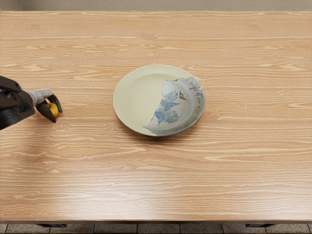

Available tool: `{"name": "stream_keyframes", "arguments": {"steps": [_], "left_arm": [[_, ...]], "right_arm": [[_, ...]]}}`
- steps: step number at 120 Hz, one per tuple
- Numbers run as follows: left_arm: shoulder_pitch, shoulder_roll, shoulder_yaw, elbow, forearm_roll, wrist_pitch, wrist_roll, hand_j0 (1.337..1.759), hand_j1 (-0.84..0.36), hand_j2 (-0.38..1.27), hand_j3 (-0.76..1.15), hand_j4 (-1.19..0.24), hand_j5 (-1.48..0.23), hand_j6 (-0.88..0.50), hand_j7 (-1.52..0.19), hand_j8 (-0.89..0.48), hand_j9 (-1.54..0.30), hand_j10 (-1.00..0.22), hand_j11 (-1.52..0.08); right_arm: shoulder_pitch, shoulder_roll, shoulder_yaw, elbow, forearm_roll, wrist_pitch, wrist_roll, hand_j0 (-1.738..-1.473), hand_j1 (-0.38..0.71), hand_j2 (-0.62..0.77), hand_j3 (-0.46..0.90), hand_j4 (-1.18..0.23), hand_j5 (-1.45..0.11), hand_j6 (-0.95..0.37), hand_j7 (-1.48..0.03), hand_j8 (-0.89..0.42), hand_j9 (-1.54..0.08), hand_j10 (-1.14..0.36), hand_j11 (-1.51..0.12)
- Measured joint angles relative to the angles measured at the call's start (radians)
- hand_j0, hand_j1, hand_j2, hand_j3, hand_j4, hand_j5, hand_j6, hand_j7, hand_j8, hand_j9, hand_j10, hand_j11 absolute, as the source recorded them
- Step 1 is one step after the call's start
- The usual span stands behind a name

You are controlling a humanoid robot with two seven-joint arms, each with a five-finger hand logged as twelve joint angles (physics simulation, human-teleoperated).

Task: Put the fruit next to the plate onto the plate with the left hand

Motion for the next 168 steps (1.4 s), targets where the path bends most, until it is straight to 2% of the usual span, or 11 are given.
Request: {"name": "stream_keyframes", "arguments": {"steps": [7, 10, 16, 24, 49, 89, 105, 114, 135, 154, 168], "left_arm": [[-0.010, 0.013, 0.000, -0.002, 0.000, -0.034, 0.000, 1.654, -0.43, 0.34, 0.05, -0.85, -1.08, -0.22, -1.13, -0.17, -1.18, -0.57, -1.15], [-0.043, 0.034, 0.000, -0.005, -0.001, -0.062, 0.000, 1.655, -0.43, 0.52, 0.05, -0.83, -1.12, -0.24, -1.14, -0.20, -1.18, -0.60, -1.14], [-0.091, 0.081, 0.000, -0.009, -0.001, -0.128, 0.000, 1.654, -0.40, 0.45, 0.04, -0.85, -1.11, -0.29, -1.14, -0.25, -1.18, -0.64, -1.16], [-0.131, 0.114, -0.001, -0.015, -0.002, -0.219, 0.000, 1.654, -0.40, 0.62, 0.03, -0.85, -1.14, -0.32, -1.15, -0.28, -1.19, -0.69, -1.17], [-0.208, 0.203, -0.103, -0.019, -0.002, -0.419, 0.001, 1.652, -0.35, 0.53, 0.01, -0.84, -1.19, -0.34, -1.16, -0.35, -1.18, -0.75, -1.18], [-0.190, 0.116, -0.573, -0.015, 0.014, -0.455, 0.007, 1.650, -0.32, 0.59, 0.00, -0.83, -1.22, -0.40, -1.19, -0.39, -1.18, -0.80, -1.18], [-0.131, 0.026, -0.639, 0.016, 0.018, -0.445, 0.007, 1.651, -0.30, 0.65, 0.00, -0.83, -1.22, -0.39, -1.20, -0.41, -1.17, -0.84, -1.17], [-0.100, -0.005, -0.659, 0.043, 0.020, -0.442, 0.007, 1.653, -0.39, 0.73, 0.00, -0.84, -1.22, -0.37, -1.19, -0.40, -1.15, -0.85, -1.15], [-0.094, -0.005, -0.676, 0.066, 0.018, -0.439, 0.006, 1.655, -0.47, 0.82, 0.00, -0.85, -1.19, -0.50, -1.17, -0.40, -1.15, -0.86, -1.15], [-0.091, -0.005, -0.680, 0.083, 0.013, -0.416, 0.002, 1.657, -0.09, 0.41, 0.00, -0.45, -0.62, -0.28, -0.61, -0.23, -0.60, -0.45, -0.60], [-0.073, 0.005, -0.676, 0.086, 0.011, -0.413, 0.002, 1.657, 0.10, 0.23, 0.00, -0.26, -0.36, -0.16, -0.35, -0.13, -0.34, -0.26, -0.34]], "right_arm": [[0.000, 0.000, 0.000, 0.000, 0.000, 0.000, 0.000, -1.658, -0.34, 0.00, 0.00, -0.01, -0.01, -0.01, -0.01, -0.01, -0.01, -0.01, -0.01], [0.000, 0.000, 0.000, 0.000, 0.000, 0.000, 0.000, -1.658, -0.34, 0.00, 0.00, -0.01, -0.01, -0.01, -0.01, -0.01, -0.01, -0.01, -0.01], [0.000, 0.000, 0.000, 0.000, 0.000, 0.000, 0.000, -1.658, -0.34, 0.00, 0.00, -0.01, -0.01, -0.01, -0.01, -0.01, -0.01, -0.01, -0.01], [0.000, 0.000, 0.000, 0.000, 0.000, 0.000, 0.000, -1.658, -0.34, 0.00, 0.00, -0.01, -0.01, -0.01, -0.01, -0.01, -0.01, -0.01, -0.01], [0.000, 0.000, 0.000, 0.000, 0.000, 0.000, 0.000, -1.658, -0.34, 0.00, 0.00, -0.01, -0.01, -0.01, -0.01, -0.01, -0.01, -0.01, -0.01], [0.000, 0.000, 0.000, 0.000, 0.000, 0.000, 0.000, -1.658, -0.34, 0.00, 0.00, -0.01, -0.01, -0.01, -0.01, -0.01, -0.01, -0.01, -0.01], [0.000, 0.000, 0.000, 0.000, 0.000, 0.000, 0.000, -1.658, -0.34, 0.00, 0.00, -0.01, -0.01, -0.01, -0.01, -0.01, -0.01, -0.01, -0.01], [0.000, 0.000, 0.000, 0.000, 0.000, 0.000, 0.000, -1.658, -0.34, 0.00, 0.00, -0.01, -0.01, -0.01, -0.01, -0.01, -0.01, -0.01, -0.01], [0.000, 0.000, 0.000, 0.000, 0.000, 0.000, 0.000, -1.658, -0.34, 0.00, 0.00, -0.01, -0.01, -0.01, -0.01, -0.01, -0.01, -0.01, -0.01], [0.000, 0.000, 0.000, 0.000, 0.000, 0.000, 0.000, -1.658, -0.34, 0.00, 0.00, -0.01, -0.01, -0.01, -0.01, -0.01, -0.01, -0.01, -0.01], [0.000, 0.000, 0.000, 0.000, 0.000, 0.000, 0.000, -1.658, -0.34, 0.00, 0.00, -0.01, -0.01, -0.01, -0.01, -0.01, -0.01, -0.01, -0.01]]}}
